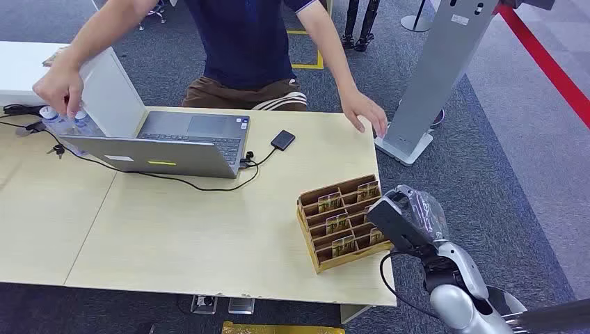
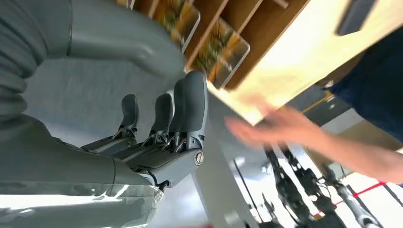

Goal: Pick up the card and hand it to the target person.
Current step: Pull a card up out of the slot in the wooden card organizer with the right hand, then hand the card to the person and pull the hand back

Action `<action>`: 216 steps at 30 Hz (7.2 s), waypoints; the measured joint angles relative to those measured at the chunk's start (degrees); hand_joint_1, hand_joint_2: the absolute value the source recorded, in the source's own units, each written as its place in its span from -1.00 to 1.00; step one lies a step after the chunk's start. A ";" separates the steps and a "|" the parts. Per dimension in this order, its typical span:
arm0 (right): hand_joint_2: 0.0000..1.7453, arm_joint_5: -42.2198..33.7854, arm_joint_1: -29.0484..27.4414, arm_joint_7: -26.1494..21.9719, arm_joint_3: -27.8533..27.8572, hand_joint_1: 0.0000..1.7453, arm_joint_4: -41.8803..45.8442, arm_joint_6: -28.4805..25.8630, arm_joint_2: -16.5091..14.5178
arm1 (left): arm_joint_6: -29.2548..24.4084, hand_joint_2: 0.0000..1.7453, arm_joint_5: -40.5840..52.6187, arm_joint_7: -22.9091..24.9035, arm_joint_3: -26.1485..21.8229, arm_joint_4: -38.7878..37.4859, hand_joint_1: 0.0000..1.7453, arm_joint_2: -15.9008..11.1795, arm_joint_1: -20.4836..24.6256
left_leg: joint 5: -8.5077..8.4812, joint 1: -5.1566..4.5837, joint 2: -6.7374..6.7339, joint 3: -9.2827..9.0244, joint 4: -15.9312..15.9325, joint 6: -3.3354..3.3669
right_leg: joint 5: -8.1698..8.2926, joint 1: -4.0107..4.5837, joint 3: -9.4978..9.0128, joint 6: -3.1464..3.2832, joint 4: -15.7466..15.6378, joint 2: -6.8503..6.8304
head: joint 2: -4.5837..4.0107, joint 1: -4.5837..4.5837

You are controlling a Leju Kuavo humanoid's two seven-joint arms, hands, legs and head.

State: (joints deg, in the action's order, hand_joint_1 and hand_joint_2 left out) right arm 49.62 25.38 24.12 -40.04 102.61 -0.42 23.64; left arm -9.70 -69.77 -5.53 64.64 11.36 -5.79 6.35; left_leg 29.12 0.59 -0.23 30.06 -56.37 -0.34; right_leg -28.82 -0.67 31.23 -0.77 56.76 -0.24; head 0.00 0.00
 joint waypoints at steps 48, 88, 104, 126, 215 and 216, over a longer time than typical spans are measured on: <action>1.00 7.74 10.67 2.28 -14.53 -0.26 -19.77 6.08 -0.87 | -0.40 -1.00 0.02 0.26 0.61 0.31 -1.00 -0.45 0.00 | -0.07 0.08 0.24 -0.19 0.18 0.00 | 0.02 0.08 -0.31 0.00 -0.21 -0.25 | 0.00 0.00; 1.00 5.85 11.34 1.08 -16.40 -0.16 -21.22 5.24 -2.24 | -0.74 -1.00 -0.61 0.58 0.26 0.26 -1.00 -0.17 -0.01 | -0.05 0.05 0.19 -0.14 0.15 0.00 | 0.01 0.05 -0.24 0.00 -0.15 -0.20 | 0.00 0.00; 1.00 5.73 11.53 1.15 -16.05 -0.40 -20.73 5.07 -1.85 | -0.75 -1.00 -0.59 0.27 0.33 0.23 -1.00 -0.19 -0.01 | -0.06 0.05 0.21 -0.13 0.15 0.00 | 0.01 0.05 -0.23 0.00 -0.15 -0.22 | 0.00 0.00; 1.00 5.29 11.17 1.88 -14.41 -0.44 -21.29 4.41 -1.31 | -0.61 -1.00 -0.54 0.37 0.62 0.21 -1.00 -0.26 0.01 | -0.05 0.06 0.25 -0.11 0.12 0.01 | -0.01 0.05 -0.22 -0.01 -0.14 -0.27 | 0.00 0.00; 1.00 -8.25 11.96 -8.97 -3.91 0.84 0.41 -2.91 -0.17 | -1.30 1.00 0.37 -0.36 1.64 0.12 -1.00 -0.46 0.13 | -0.04 0.05 0.20 -0.15 0.11 0.00 | 0.00 0.05 -0.22 -0.02 -0.12 -0.21 | 0.00 0.00; 1.00 -7.92 11.66 -10.94 -4.28 0.84 -2.07 -5.18 -0.92 | -1.27 1.00 0.45 -0.44 1.72 0.13 -1.00 -0.40 0.12 | -0.07 0.05 0.16 -0.18 0.15 0.00 | 0.04 0.05 -0.25 -0.01 -0.16 -0.16 | 0.00 0.00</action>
State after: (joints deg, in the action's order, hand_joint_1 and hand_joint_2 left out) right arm 41.70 37.04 13.17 -44.31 100.54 -5.60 22.71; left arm -10.97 -69.32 -5.97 66.36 11.49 -6.19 6.47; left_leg 29.05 0.64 -0.08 29.88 -56.22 -0.34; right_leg -28.79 -0.62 30.98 -0.78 56.60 -0.40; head 0.00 0.00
